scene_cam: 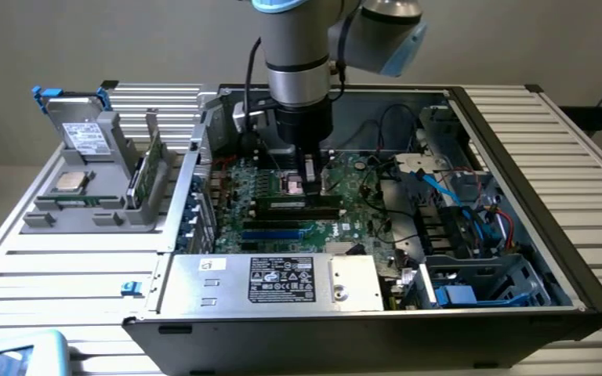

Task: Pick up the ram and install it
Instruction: 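Insert the ram into the slot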

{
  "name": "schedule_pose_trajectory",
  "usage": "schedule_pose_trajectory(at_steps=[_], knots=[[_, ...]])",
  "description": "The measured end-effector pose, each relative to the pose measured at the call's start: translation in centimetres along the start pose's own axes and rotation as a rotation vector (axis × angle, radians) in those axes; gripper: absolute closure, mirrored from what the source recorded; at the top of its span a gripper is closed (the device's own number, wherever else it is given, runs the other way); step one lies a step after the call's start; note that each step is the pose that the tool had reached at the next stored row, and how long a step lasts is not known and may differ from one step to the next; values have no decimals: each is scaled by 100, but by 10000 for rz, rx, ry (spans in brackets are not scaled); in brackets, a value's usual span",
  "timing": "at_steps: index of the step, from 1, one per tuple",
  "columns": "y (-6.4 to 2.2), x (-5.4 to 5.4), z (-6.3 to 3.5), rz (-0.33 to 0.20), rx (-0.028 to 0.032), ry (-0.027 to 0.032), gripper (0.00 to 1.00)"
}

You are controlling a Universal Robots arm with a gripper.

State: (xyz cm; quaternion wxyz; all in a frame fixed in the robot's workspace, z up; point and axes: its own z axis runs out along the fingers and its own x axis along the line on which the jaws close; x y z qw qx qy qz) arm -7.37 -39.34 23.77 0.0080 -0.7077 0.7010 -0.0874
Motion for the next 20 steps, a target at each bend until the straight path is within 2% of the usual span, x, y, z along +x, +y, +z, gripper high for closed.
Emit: schedule_pose_trajectory(at_steps=[7,15,16,19,20], knots=[[21,-3,19,191,17,27,87],[24,-3,24,212,25,27,87],[24,-2,24,199,26,20,87],[25,2,26,170,32,-93,87],[24,8,25,169,31,-108,87]])
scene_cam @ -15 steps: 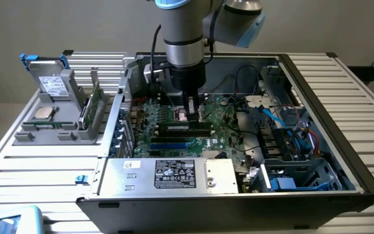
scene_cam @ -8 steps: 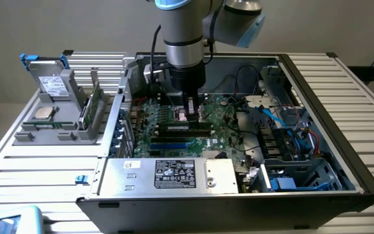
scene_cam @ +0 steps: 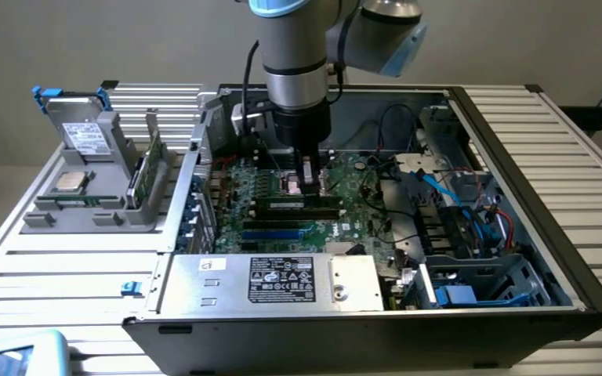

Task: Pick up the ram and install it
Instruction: 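Insert the ram into the slot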

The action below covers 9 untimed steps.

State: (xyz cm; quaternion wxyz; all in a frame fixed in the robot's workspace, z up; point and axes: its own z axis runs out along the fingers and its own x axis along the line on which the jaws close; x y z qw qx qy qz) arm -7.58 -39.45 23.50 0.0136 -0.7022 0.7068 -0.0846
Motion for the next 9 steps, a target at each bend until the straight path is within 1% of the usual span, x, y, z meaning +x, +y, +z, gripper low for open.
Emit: schedule_pose_trajectory(at_steps=[9], knots=[[8,-1,20,0,-1,4,87]])
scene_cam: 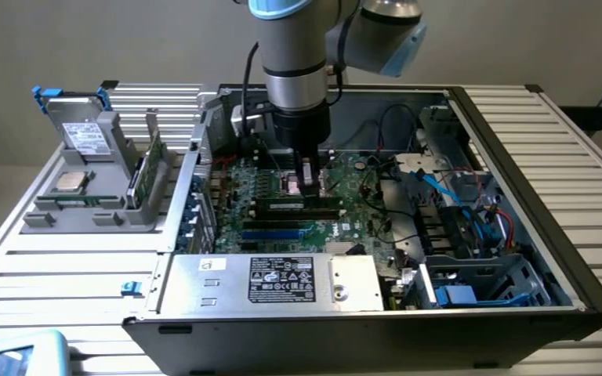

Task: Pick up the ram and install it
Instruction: 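Insert the ram into the slot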

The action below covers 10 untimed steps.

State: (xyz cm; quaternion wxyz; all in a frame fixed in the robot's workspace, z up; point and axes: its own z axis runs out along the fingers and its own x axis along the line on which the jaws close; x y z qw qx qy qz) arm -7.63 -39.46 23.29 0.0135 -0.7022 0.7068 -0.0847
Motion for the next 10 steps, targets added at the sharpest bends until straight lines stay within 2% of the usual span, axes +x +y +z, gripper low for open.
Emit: schedule_pose_trajectory(at_steps=[10], knots=[[8,4,8,2,8,0,87]])
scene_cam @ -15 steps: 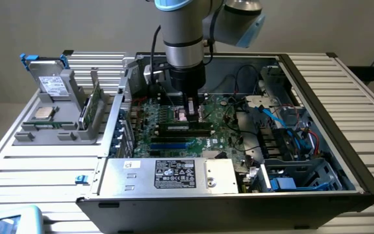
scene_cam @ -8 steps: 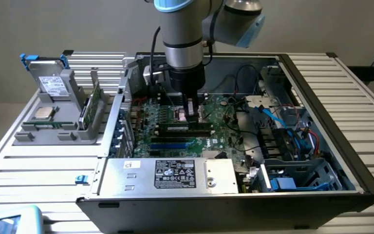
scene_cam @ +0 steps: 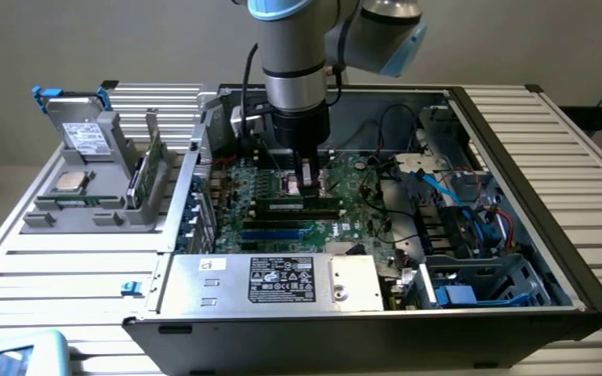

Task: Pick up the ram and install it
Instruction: 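Insert the ram into the slot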

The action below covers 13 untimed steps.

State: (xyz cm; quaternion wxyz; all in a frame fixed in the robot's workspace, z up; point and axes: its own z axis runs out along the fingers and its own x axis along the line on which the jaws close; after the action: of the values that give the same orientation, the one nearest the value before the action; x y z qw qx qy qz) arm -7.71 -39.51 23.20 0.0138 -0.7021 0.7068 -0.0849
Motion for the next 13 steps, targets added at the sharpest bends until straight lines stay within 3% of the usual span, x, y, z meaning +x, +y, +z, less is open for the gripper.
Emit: schedule_pose_trajectory(at_steps=[13], knots=[[4,-2,27,1,36,9,87]])
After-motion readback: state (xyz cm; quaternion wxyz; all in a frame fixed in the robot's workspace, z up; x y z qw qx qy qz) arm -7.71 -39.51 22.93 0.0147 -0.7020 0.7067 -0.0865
